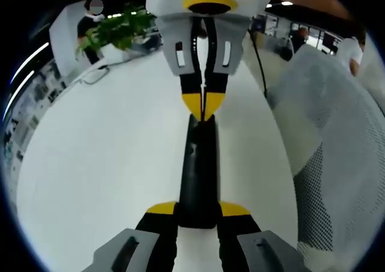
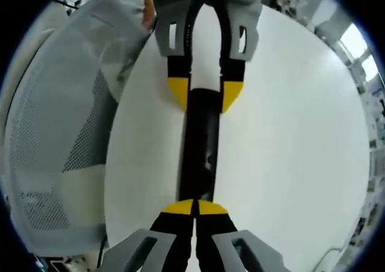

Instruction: Press the specified remote control buttons in sequence, fully releasing each button before pressing the next.

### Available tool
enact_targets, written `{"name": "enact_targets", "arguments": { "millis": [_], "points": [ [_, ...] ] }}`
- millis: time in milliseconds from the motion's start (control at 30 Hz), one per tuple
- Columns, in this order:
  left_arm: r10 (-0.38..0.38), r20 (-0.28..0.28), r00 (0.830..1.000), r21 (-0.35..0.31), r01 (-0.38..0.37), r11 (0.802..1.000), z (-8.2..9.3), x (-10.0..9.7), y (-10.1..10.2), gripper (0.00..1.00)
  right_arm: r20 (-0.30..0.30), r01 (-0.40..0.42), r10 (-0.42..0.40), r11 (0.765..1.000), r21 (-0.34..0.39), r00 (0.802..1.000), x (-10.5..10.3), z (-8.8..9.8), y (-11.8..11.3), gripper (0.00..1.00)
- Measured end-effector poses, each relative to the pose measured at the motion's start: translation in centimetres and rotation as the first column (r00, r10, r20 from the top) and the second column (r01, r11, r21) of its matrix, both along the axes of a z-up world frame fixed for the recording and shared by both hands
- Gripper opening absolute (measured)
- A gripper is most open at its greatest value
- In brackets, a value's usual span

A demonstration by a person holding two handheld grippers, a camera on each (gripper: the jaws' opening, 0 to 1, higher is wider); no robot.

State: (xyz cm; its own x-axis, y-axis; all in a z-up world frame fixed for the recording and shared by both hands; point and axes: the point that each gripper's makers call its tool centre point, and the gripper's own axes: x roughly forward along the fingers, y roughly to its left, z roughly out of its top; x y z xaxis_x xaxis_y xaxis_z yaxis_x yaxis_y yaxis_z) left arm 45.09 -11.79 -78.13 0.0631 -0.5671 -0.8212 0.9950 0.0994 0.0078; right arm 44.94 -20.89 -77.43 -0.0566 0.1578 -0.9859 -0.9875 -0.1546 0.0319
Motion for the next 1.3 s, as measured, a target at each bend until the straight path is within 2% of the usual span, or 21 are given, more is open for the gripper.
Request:
{"name": "enact_targets", "arguments": {
  "millis": [400, 767, 1067, 1300],
  "points": [
    [0.004, 0.002, 1.0, -0.002, -0.004, 1.0, 0.03, -0.1, 0.05, 0.24, -0.001, 0.033, -0.033, 0.999, -0.017, 0.999, 0.02, -0.11, 0.0, 0.0],
    [0.004, 0.003, 1.0, 0.0, -0.004, 1.0, 0.01, -0.22, 0.08, 0.24, 0.008, 0.078, -0.078, 0.997, 0.015, 0.997, 0.0, -0.11, -0.07, 0.0],
    [0.002, 0.003, 1.0, 0.0, -0.002, 1.0, -0.05, -0.29, 0.16, 0.24, 0.01, 0.084, -0.084, 0.996, 0.021, 0.996, -0.6, 0.21, 0.2, 0.0],
    [-0.003, 0.001, 1.0, 0.001, 0.003, 1.0, -0.07, -0.3, 0.18, 0.24, 0.014, 0.098, -0.099, 0.995, 0.029, 0.995, -0.13, 0.37, -0.26, 0.0]
  ]
}}
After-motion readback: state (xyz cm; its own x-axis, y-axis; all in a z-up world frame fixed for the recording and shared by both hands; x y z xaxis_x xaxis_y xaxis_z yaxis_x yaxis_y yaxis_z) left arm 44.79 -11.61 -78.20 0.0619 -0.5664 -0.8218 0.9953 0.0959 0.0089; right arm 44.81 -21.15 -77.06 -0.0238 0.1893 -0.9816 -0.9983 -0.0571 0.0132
